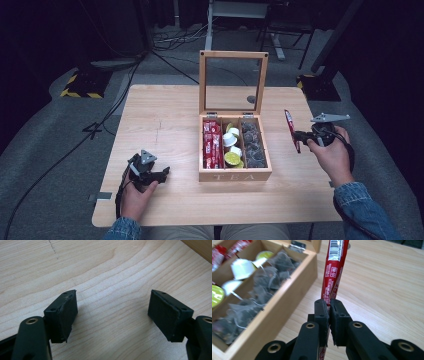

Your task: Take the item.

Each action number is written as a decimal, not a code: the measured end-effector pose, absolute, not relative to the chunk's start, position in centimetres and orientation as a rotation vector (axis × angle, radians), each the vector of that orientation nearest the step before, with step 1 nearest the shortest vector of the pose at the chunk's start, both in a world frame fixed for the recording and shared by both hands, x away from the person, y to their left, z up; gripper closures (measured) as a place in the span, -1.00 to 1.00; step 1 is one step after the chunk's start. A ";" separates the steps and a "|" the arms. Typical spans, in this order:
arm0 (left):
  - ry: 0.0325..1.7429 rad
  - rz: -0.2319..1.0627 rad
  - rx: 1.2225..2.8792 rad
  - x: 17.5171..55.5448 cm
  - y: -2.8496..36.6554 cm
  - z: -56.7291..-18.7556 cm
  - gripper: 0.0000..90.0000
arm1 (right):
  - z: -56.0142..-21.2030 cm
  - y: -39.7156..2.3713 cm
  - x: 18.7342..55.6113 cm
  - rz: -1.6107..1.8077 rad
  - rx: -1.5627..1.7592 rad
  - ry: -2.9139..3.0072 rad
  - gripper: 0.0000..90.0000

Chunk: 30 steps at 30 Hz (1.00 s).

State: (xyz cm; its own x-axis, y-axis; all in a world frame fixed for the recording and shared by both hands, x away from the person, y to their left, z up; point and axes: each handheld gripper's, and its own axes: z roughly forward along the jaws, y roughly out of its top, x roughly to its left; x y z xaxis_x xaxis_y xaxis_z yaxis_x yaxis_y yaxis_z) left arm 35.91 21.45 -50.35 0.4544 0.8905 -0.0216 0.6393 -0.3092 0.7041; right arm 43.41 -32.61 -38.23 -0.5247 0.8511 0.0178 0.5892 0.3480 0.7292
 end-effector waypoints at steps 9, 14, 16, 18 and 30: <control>1.272 0.497 2.056 35.9 21.5 -50.4 -0.46 | -40.5 -33.7 43.5 0.949 1.322 2.259 0.88; 1.272 0.498 2.057 35.9 21.5 -50.3 -0.46 | -41.7 -34.1 43.5 0.923 1.340 2.271 0.88; 1.272 0.498 2.057 35.9 21.5 -50.3 -0.46 | -42.2 -34.2 43.4 0.909 1.347 2.277 0.88; 1.272 0.498 2.057 35.9 21.5 -50.3 -0.46 | -42.7 -34.3 43.3 0.901 1.357 2.285 0.88; 1.270 0.496 2.058 35.9 21.4 -50.4 -0.47 | -44.9 -34.5 42.9 0.830 1.413 2.331 0.88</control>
